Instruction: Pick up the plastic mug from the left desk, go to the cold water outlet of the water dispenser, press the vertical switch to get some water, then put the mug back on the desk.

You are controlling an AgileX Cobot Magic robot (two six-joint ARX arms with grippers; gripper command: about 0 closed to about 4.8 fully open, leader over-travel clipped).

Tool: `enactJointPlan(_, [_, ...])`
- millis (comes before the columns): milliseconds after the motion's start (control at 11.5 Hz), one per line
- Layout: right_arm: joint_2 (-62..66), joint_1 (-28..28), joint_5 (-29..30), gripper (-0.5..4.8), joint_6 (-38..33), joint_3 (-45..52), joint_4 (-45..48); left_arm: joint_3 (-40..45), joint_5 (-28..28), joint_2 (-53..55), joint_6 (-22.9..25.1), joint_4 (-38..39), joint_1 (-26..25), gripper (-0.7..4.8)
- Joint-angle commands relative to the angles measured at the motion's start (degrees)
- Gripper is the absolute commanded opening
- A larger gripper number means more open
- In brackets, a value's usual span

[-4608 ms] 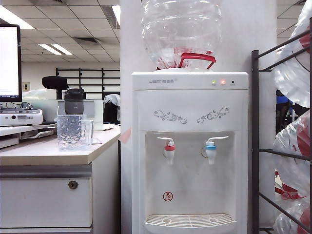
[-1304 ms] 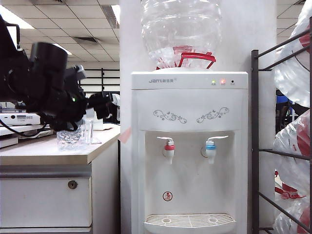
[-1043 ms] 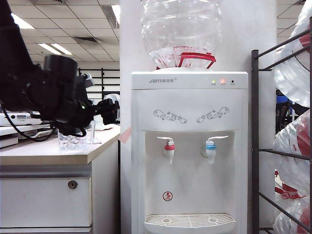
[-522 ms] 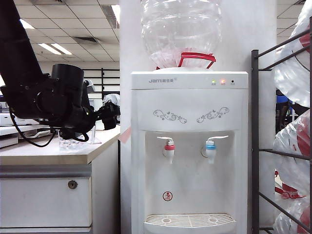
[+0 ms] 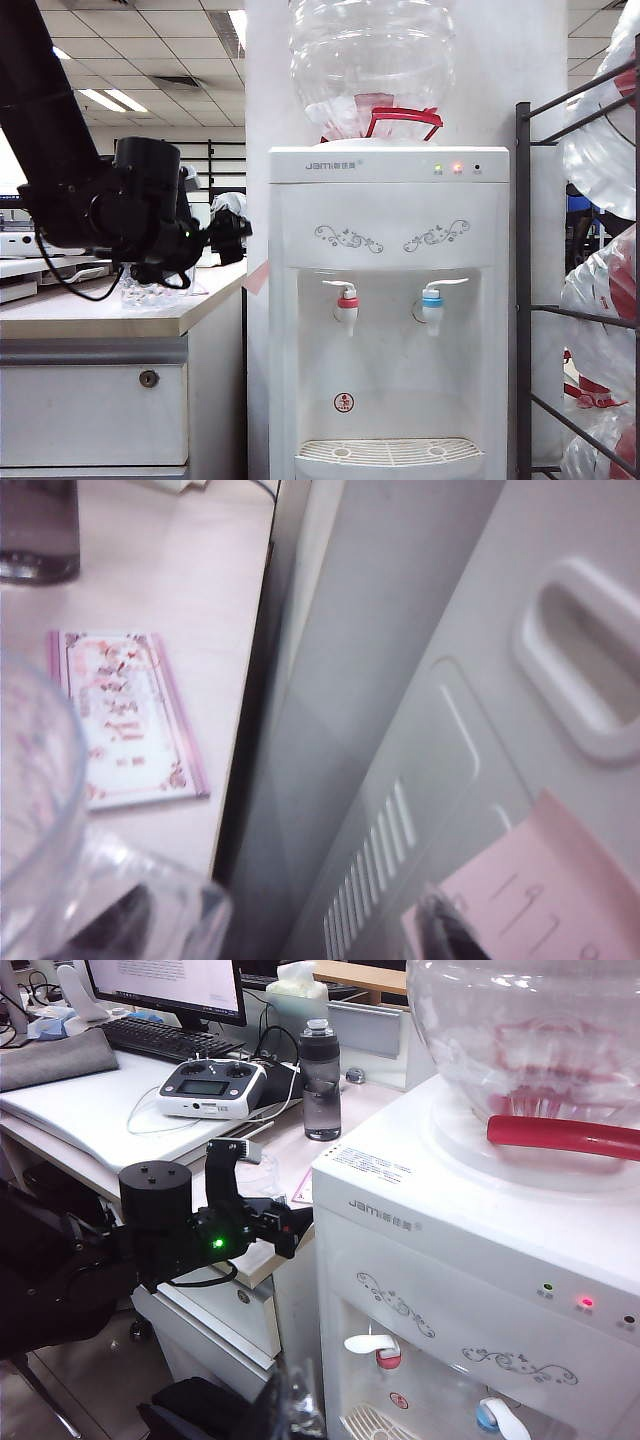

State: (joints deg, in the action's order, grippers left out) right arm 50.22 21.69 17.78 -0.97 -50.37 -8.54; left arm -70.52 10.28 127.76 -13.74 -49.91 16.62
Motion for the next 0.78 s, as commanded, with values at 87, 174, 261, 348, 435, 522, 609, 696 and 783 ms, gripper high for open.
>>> enactJointPlan(87, [-0.1, 0.1, 0.2, -0.05, 0.2, -0.4, 0.6, -0.9, 2.7, 1.5, 0.3, 0.9, 0.1, 3.28])
enactJointPlan(174, [-0.1, 0.1, 0.2, -0.05, 0.2, -0.4, 0.6, -0.9, 3.6, 1.5, 0.5, 0.8, 0.1, 1.65])
enactJointPlan(261, [-0.1, 0.1, 0.2, -0.05, 0.2, -0.4, 0.6, -0.9, 4.5, 1.5, 2.6, 0.9, 0.1, 0.51])
enactJointPlan(348, [-0.1, 0.1, 0.2, -0.05, 0.2, -0.4, 0.6, -0.9, 4.5, 1.5, 4.3, 0.9, 0.1, -0.06])
enactJointPlan(435, [-0.1, 0.1, 0.2, -0.05, 0.2, -0.4, 0.6, -0.9, 4.5, 1.5, 4.3, 0.9, 0.1, -0.06])
enactJointPlan(522, [-0.1, 0.1, 0.1, -0.05, 0.2, -0.3, 0.6, -0.9, 4.5, 1.4, 4.6, 0.6, 0.1, -0.06])
enactJointPlan(609, [-0.1, 0.0, 0.1, -0.05, 0.2, -0.3, 0.6, -0.8, 4.1, 1.0, 6.9, 0.4, 0.1, -0.06])
enactJointPlan(696, [-0.1, 0.0, 0.1, -0.05, 0.2, -0.3, 0.6, -0.7, 2.9, 0.1, 8.6, 0.6, 0.1, -0.06])
enactJointPlan(783, [-0.1, 0.0, -0.4, -0.05, 0.2, -0.3, 0.6, -0.3, 2.4, -2.1, 9.3, 1.6, 0.1, -0.06])
